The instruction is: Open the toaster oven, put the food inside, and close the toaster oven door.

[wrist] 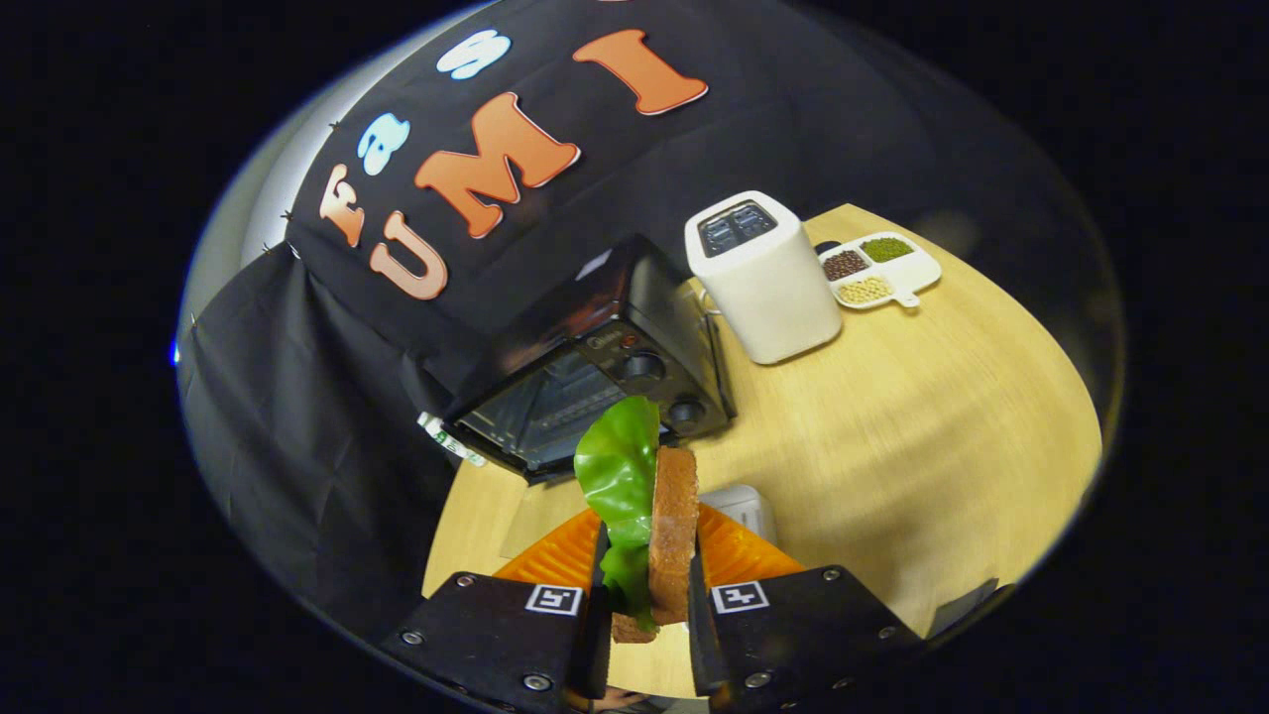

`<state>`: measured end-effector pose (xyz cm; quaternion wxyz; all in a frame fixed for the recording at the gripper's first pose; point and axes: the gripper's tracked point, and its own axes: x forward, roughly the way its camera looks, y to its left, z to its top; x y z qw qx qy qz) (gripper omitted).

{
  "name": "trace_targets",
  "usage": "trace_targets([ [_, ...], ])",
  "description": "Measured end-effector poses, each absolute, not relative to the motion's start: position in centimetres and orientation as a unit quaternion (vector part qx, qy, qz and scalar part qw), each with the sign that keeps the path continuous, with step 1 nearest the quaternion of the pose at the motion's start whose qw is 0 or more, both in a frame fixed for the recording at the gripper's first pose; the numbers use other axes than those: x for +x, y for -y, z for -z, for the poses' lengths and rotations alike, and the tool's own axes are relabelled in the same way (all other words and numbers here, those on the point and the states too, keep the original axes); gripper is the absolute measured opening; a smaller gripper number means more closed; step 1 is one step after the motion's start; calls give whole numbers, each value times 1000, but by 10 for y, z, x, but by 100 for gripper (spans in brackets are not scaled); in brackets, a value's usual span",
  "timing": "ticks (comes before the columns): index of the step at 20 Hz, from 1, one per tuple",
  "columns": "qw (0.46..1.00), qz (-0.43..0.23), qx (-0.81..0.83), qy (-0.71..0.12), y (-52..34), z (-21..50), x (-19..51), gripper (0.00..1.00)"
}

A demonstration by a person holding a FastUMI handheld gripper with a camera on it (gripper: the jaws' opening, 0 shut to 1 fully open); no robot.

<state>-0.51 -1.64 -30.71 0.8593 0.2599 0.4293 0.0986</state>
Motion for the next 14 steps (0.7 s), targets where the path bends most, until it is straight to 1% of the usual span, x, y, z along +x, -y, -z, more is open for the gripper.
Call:
trace_targets([
  [2,855,-117,293,-411,-14,305,4,33],
  [5,844,-119,334,-401,-47,317,19,33],
  [10,833,-112,387,-379,-86,330,48,33],
  [14,834,-89,414,-354,-100,344,77,33],
])
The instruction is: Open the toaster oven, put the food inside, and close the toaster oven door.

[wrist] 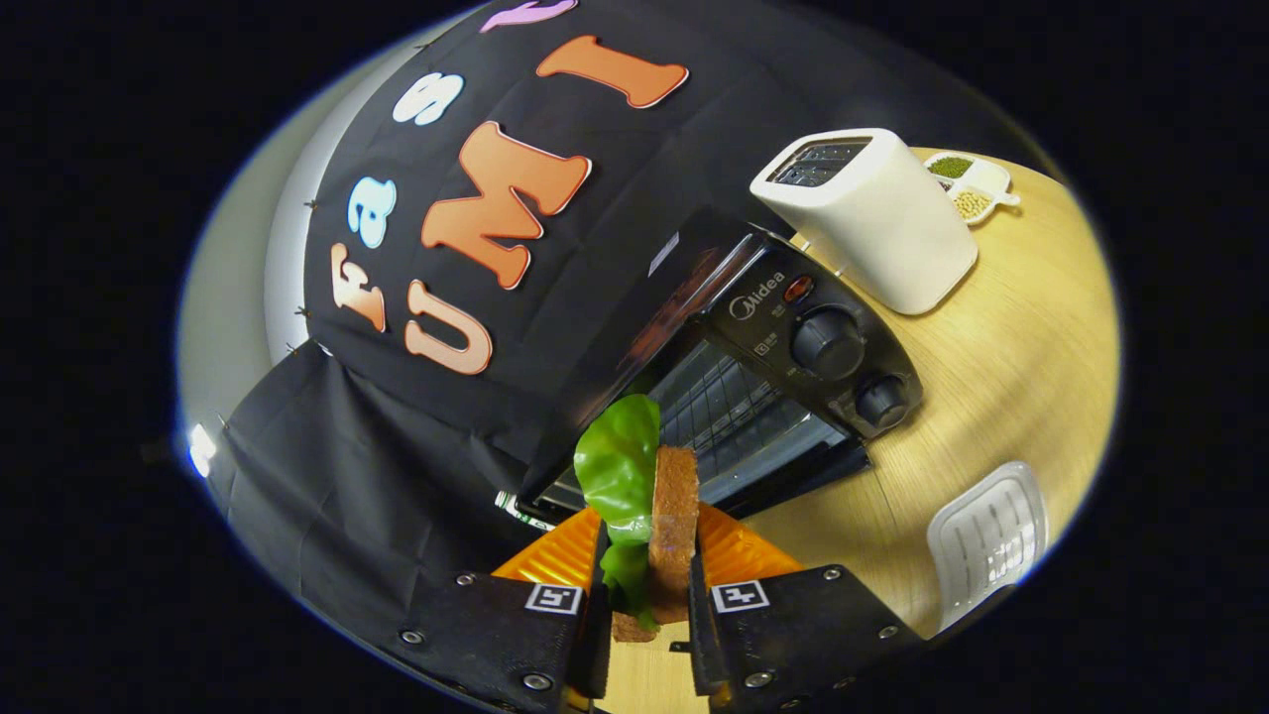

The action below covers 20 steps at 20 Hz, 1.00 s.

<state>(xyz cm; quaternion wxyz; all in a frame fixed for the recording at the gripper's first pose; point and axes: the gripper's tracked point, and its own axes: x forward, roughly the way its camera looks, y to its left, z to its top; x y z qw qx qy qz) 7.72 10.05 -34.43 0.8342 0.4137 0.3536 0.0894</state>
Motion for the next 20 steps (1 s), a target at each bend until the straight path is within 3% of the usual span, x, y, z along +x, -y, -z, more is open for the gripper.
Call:
trace_targets([
  [5,815,-73,470,-331,-124,369,100,33],
  [20,836,4,497,-233,-118,411,177,33],
])
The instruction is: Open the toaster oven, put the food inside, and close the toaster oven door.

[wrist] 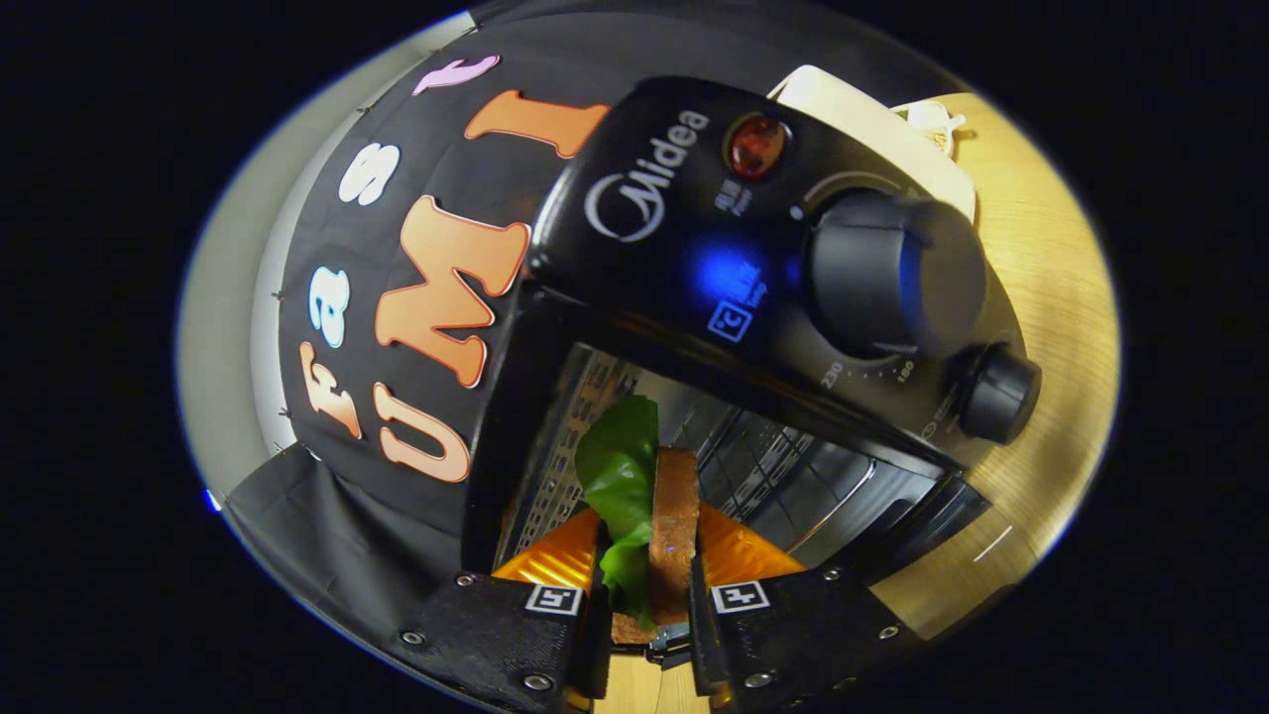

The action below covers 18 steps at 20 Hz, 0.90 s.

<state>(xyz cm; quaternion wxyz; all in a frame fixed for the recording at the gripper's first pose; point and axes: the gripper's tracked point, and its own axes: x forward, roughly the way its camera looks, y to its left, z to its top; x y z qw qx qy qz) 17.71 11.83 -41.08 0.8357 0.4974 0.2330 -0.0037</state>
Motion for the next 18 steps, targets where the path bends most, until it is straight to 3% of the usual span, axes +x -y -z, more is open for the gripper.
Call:
trace_targets([
  [5,835,39,493,-243,-114,422,184,33],
  [8,840,57,470,-266,-110,421,179,41],
  [14,900,62,299,-310,-107,419,165,77],
  [18,923,51,192,-329,-107,418,150,89],
])
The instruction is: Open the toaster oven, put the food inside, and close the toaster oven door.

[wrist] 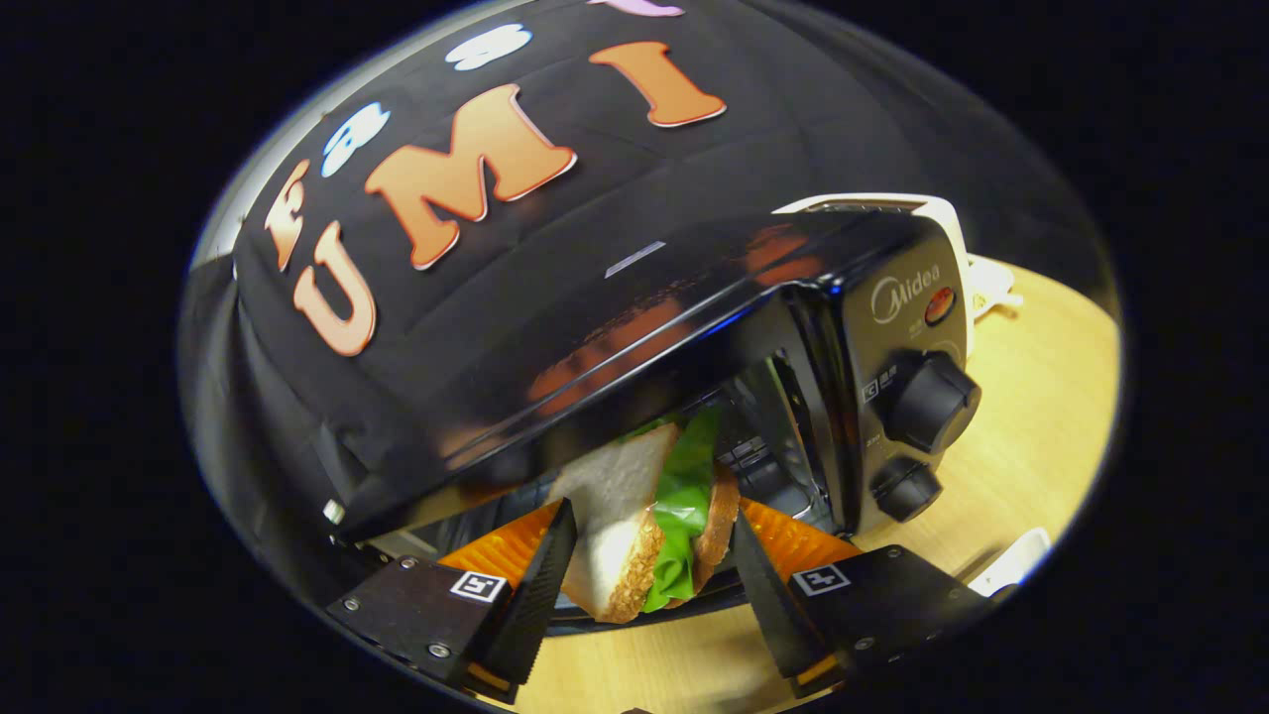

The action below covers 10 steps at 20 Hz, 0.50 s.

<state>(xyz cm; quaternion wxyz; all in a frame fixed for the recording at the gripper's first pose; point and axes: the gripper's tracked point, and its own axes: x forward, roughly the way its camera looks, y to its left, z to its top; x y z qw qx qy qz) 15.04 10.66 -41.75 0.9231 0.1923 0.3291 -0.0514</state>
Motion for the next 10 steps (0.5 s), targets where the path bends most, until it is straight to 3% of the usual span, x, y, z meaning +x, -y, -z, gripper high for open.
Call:
trace_targets([
  [2,931,64,127,-336,-87,414,138,98],
  [10,932,-1,65,-357,-90,370,76,99],
])
